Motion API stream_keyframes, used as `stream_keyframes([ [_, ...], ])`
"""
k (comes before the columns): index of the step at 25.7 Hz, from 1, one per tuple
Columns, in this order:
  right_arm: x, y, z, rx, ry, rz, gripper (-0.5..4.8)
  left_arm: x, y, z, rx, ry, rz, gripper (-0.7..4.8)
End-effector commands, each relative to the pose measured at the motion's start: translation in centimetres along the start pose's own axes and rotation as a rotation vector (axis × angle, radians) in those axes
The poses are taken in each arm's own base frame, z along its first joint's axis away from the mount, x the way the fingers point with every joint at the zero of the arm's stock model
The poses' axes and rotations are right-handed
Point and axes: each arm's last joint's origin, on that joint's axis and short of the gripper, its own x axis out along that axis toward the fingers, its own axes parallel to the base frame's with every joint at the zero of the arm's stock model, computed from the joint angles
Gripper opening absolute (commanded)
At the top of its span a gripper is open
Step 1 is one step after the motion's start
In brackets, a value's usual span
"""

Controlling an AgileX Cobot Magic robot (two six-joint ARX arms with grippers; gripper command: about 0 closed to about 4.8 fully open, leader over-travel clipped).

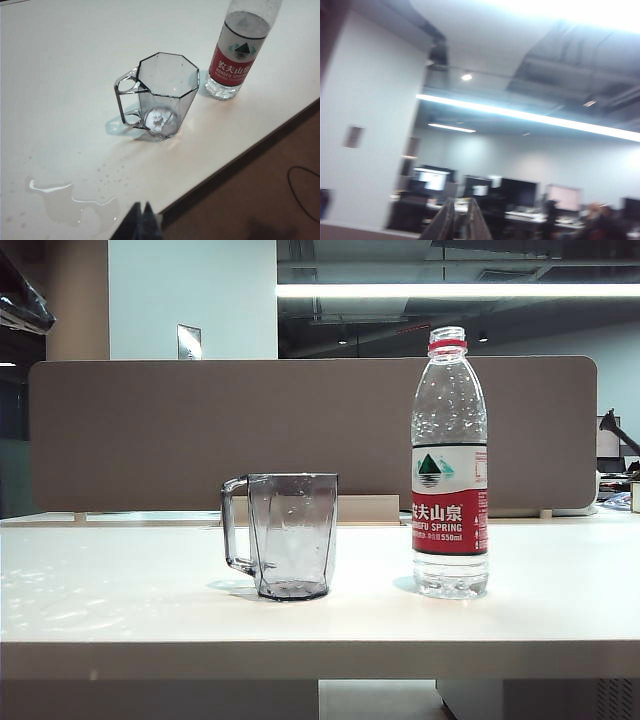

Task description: Pick up the mineral water bottle on the table and pour water into the mug until it's half full.

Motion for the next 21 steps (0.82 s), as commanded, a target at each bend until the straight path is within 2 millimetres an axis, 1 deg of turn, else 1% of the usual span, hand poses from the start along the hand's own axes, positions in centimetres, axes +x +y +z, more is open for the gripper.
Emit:
stream_keyframes([
  [1, 4.2, 0.2, 0.8, -0.128, 0.109, 0.022, 0.54, 0.0, 0.0, 0.1, 0.002, -0.011, -0.004, -0.04],
  [3, 6.9, 0.4, 1.1, -0.134, 0.122, 0.028, 0.54, 0.0, 0.0, 0.1, 0.002, -0.011, -0.004, -0.04],
  [5, 9.5, 0.8, 0.7, -0.135, 0.130, 0.039, 0.54, 0.0, 0.0, 0.1, 0.002, -0.011, -0.004, -0.04],
  [7, 11.6, 1.3, -0.2, -0.134, 0.150, 0.045, 0.54, 0.0, 0.0, 0.1, 0.002, -0.011, -0.004, -0.04],
  [8, 12.9, 1.7, -1.0, -0.134, 0.172, 0.053, 0.54, 0.0, 0.0, 0.1, 0.002, -0.011, -0.004, -0.04],
  [10, 14.6, 2.3, -2.6, -0.137, 0.218, 0.068, 0.54, 0.0, 0.0, 0.1, 0.002, -0.011, -0.004, -0.04],
  [11, 15.5, 2.7, -3.8, -0.141, 0.251, 0.080, 0.54, 0.0, 0.0, 0.1, 0.002, -0.011, -0.004, -0.04],
  [12, 16.8, 3.5, -5.9, -0.148, 0.322, 0.105, 0.54, 0.0, 0.0, 0.1, 0.002, -0.011, -0.004, -0.04],
  [13, 17.4, 3.9, -7.1, -0.151, 0.370, 0.128, 0.54, 0.0, 0.0, 0.1, 0.002, -0.011, -0.004, -0.04],
  [14, 18.1, 4.7, -9.1, -0.146, 0.457, 0.162, 0.53, 0.0, 0.0, 0.1, 0.002, -0.011, -0.004, -0.04],
  [18, 18.9, 5.9, -13.1, -0.078, 0.666, 0.200, 0.54, 0.0, 0.0, 0.1, 0.002, -0.011, -0.004, -0.04],
  [20, 19.2, 6.9, -16.2, 0.011, 0.829, 0.209, 0.54, 0.0, 0.0, 0.1, 0.002, -0.011, -0.004, -0.04],
  [21, 19.2, 7.2, -17.1, 0.045, 0.869, 0.216, 0.54, 0.0, 0.0, 0.1, 0.002, -0.011, -0.004, -0.04],
])
